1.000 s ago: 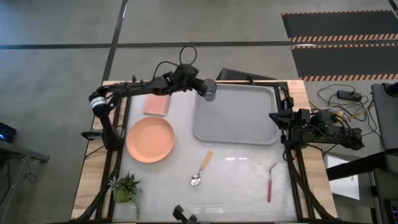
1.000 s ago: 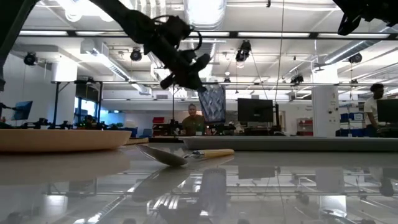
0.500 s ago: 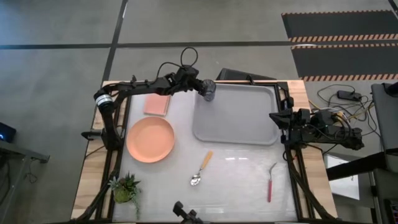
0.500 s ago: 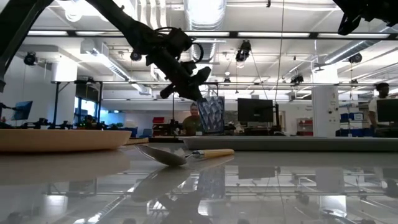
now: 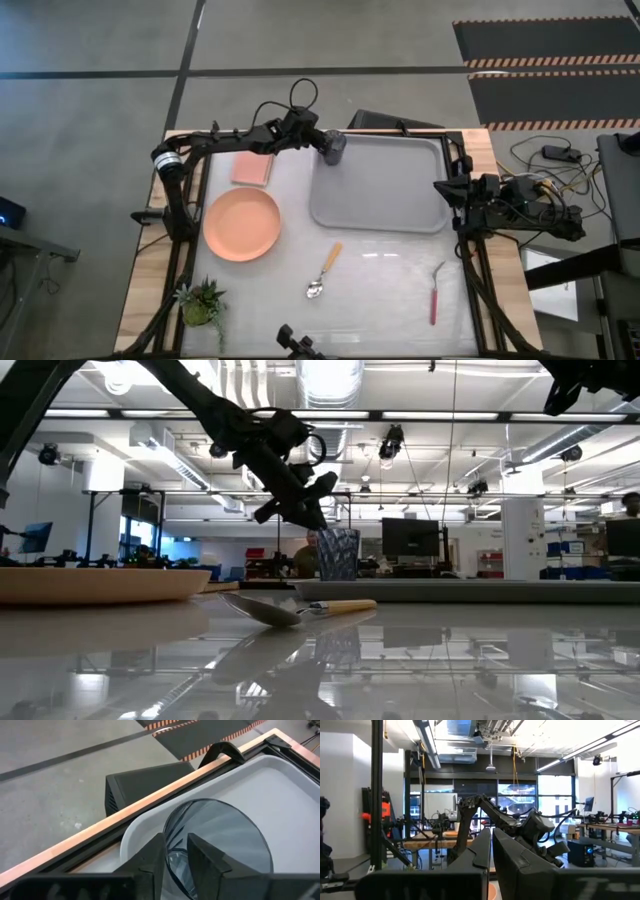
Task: Pick and place plate/cup/fork/spoon on tray
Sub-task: Put the light orange plate into the bottom left gray serving tray
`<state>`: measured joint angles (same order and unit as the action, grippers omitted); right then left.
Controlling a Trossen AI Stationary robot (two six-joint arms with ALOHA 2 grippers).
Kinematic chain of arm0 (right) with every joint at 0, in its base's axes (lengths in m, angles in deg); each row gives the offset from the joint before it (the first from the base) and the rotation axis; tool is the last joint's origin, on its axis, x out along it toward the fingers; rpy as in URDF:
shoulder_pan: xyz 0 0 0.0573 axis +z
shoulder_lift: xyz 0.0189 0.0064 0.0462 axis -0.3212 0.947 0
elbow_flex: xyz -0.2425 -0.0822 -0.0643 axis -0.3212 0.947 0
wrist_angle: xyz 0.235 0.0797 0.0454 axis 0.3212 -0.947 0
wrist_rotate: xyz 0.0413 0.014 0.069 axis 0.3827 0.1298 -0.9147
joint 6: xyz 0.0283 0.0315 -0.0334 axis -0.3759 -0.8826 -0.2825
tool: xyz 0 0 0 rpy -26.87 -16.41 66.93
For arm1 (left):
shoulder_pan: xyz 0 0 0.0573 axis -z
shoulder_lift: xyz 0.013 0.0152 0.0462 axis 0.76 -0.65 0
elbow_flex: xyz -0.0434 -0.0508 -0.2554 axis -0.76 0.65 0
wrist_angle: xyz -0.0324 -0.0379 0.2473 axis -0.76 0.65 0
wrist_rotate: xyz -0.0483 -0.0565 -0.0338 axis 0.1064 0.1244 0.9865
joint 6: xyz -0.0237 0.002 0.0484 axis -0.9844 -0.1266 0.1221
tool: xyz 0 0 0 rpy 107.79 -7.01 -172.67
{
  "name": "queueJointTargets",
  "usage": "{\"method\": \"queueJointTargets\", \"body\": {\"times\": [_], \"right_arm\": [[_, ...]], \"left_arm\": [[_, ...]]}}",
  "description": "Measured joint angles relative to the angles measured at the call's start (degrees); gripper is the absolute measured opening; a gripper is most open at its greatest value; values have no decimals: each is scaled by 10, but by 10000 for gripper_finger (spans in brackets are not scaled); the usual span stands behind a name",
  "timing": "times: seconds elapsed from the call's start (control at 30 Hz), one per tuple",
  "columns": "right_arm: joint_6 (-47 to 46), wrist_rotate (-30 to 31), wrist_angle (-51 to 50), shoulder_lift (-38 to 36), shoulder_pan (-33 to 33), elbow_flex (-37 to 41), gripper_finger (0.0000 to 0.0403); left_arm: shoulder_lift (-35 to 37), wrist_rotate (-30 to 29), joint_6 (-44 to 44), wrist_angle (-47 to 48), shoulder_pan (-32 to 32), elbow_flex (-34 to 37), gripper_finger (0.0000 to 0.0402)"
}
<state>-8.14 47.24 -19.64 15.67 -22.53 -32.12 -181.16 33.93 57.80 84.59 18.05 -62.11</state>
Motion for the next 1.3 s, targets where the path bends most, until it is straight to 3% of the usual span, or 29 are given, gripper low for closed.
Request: {"method": "queueJointTargets", "body": {"times": [0.2,0.4,0.73,1.0,1.17,1.3], "right_arm": [[-1,0,0,0,0,0,9],[-2,0,0,0,0,0,9],[-6,0,-11,0,0,0,9],[-19,0,-23,1,0,0,9],[-16,0,-28,1,0,0,9],[-16,0,-26,1,0,0,9]], "left_arm": [[10,0,5,3,0,0,68],[65,10,34,27,10,0,69],[195,15,55,115,126,38,69],[271,16,-151,220,267,122,68],[266,49,-343,365,345,105,68],[248,61,-464,364,431,91,68]]}}
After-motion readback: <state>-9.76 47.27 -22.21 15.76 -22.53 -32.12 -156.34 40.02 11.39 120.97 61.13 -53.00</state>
